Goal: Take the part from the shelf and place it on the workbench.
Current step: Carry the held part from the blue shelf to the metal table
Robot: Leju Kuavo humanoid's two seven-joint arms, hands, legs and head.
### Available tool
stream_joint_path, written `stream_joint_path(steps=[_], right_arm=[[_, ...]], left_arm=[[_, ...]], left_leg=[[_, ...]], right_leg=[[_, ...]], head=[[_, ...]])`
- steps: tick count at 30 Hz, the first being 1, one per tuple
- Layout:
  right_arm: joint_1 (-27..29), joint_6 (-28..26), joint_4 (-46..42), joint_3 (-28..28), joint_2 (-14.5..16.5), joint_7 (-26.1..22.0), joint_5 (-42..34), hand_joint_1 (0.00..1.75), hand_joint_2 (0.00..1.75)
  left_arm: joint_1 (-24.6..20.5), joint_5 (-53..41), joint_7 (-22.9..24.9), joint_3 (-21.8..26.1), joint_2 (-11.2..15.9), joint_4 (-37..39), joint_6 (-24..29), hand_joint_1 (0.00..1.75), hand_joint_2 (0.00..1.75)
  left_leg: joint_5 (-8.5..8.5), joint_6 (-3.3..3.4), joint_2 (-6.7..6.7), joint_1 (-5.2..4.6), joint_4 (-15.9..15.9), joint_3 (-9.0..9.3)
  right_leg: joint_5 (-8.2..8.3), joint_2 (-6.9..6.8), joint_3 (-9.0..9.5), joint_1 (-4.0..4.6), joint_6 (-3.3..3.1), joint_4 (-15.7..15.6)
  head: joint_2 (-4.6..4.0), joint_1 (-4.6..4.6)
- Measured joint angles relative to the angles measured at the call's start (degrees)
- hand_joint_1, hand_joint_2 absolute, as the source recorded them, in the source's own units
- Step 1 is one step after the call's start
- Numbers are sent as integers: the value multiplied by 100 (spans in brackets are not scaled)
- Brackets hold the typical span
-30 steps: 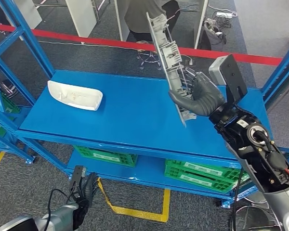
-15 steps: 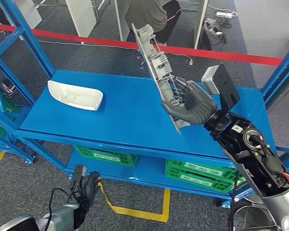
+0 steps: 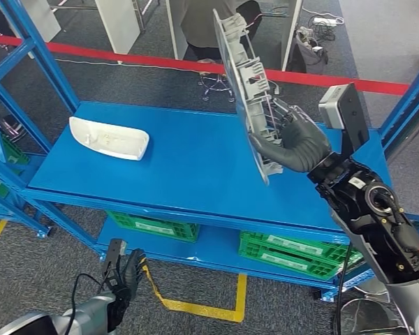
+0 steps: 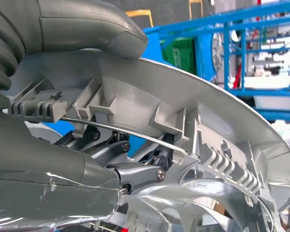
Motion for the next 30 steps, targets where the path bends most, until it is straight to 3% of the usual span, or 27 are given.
stream_joint_path(steps=[7,30], right_arm=[[79,-339,-96,-120,-24,-345,533,175,175],[135,-614,-562,-202,-205,-380,586,175,175]], left_arm=[[-11,16,1,0,-6,0,21,0,0],[-13,23,15,0,-21,0,33,0,0]], left_leg=[[0,0,0,0,0,0],[0,0,0,1,-1,-2]], right_leg=[[0,0,-1,0,0,0],[0,0,-2,0,0,0]], head=[[0,-1],[0,0]])
